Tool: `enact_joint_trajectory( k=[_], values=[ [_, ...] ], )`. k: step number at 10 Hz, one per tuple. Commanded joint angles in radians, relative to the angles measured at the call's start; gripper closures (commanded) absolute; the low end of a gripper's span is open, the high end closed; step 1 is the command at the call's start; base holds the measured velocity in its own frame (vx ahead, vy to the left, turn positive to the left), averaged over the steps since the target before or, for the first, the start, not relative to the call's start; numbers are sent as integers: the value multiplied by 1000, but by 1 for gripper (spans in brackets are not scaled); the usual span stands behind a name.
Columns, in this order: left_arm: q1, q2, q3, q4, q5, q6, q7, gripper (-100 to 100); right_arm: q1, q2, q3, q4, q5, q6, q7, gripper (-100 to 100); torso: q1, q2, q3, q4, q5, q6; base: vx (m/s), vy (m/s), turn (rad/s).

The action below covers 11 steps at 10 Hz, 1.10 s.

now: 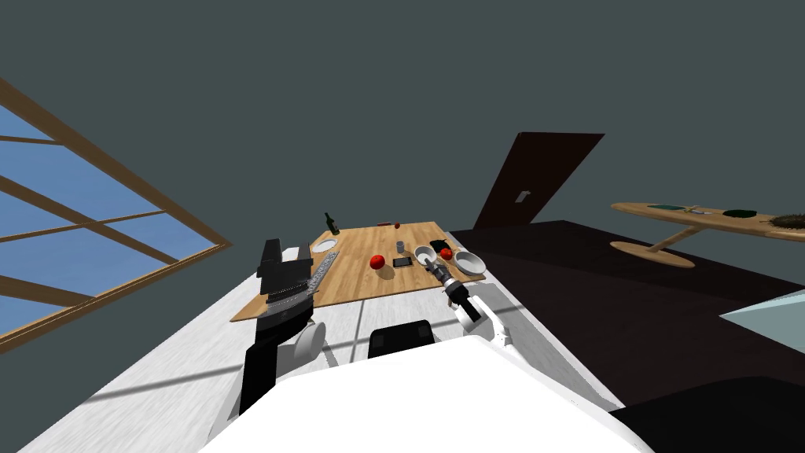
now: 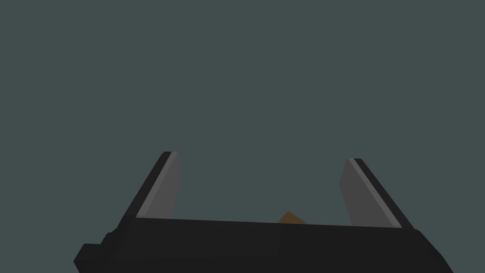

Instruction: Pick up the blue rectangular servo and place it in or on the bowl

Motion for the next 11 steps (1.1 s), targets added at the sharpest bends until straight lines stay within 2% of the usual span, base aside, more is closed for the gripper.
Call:
enact_joint_trajectory(
  k=[1, 2, 3, 4, 5, 6, 7, 10, 11],
  values=[
    [0, 0, 0, 0, 0, 0, 0, 0, -25, -11, 2, 50, 30, 17, 38, -100, 0, 0, 0, 0, 0, 0, -3, 33, -12],
    [0, 0, 0, 0, 0, 0, 0, 0, -45, -19, 3, 97, 57, 35, 68, -100, 0, 0, 0, 0, 0, 0, -7, 47, -22],
    [0, 0, 0, 0, 0, 0, 0, 0, -45, -19, 3, 115, 57, 35, 68, -100, 0, 0, 0, 0, 0, 0, 0, 38, -9],
    [0, 0, 0, 0, 0, 0, 0, 0, -66, -24, 2, 157, 84, 53, 97, -100, 0, 0, 0, 0, 0, 0, 7, 33, -13],
    [0, 0, 0, 0, 0, 0, 0, 0, -66, -24, 2, 161, 84, 53, 97, -100, 0, 0, 0, 0, 0, 0, 5, 24, -7],
    [0, 0, 0, 0, 0, 0, 0, 0, -87, -28, 0, 195, 111, 71, 125, -100, -1, 0, 0, 0, 0, 0, -2, 23, -15],
    [0, 0, 0, 0, 0, 0, 0, 0, -87, -28, 0, 206, 111, 71, 125, -100, -1, 0, 0, 0, 0, 0, -3, 19, -7],
    [0, 0, 0, 0, 0, 0, 0, 0, -151, -28, -13, 318, 190, 124, 197, -100, 0, 0, 0, 0, 0, 0, -4, 31, -21],
    [0, 0, 0, 0, 0, 0, 0, 0, -151, -28, -13, 334, 190, 124, 197, -100, 0, 0, 0, 0, 0, 0, 0, 22, -4]
  ],
)
